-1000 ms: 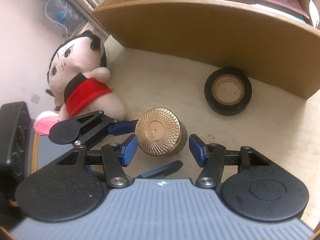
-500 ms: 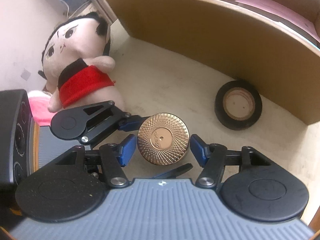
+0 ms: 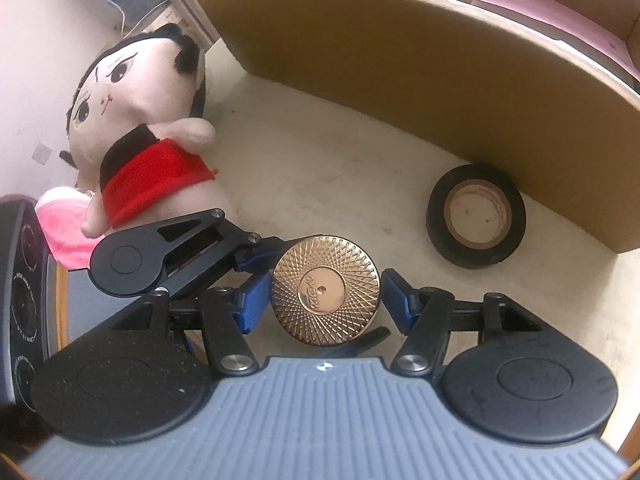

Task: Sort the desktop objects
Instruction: 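Lift the gold jar with the right gripper toward the box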

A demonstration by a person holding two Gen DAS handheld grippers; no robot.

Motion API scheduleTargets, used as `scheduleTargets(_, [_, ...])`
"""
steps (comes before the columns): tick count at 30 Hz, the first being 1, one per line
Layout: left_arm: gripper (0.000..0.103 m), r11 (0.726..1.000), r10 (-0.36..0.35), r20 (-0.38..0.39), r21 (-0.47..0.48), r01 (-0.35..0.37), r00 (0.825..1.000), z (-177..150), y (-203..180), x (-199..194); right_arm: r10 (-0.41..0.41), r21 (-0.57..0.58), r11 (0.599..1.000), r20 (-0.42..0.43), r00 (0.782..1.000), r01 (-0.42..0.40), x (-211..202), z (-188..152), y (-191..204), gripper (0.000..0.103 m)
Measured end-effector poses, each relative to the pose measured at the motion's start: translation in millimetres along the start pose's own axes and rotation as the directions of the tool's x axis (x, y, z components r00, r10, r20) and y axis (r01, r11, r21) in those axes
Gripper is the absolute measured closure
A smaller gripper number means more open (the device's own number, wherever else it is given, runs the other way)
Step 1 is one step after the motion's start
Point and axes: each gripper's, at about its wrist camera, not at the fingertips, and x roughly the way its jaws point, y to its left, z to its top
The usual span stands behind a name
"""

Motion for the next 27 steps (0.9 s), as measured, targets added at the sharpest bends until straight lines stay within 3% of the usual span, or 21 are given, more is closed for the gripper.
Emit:
scheduleTargets(11, [0.040,1.000,0.004,0.013,0.007,-0.004,1.000,9,13,-5,0.022,0.056,0.998,0.002,1.000,-0.022,-10,0,-5,0.044])
scheduleTargets(21, [0.040,0.998,0.046,0.073,0.034,-0.048,0.996,44,40,-33,0.028,0.039,0.999,0.068,0.997,-0.031,-49,16,1,0.044])
scheduleTargets(23, [0.040,0.997,0.052,0.088,0.044,-0.056,0.995,70,9,-13,0.027,0.032,0.999,0.085,0.996,-0.030,-61,23,1,0.044])
scheduleTargets(27, [0.040,0.995,0.069,0.119,0.061,-0.077,0.990,94,-28,12,0.026,0.019,0.999,0.121,0.992,-0.028,-84,36,1,0.044])
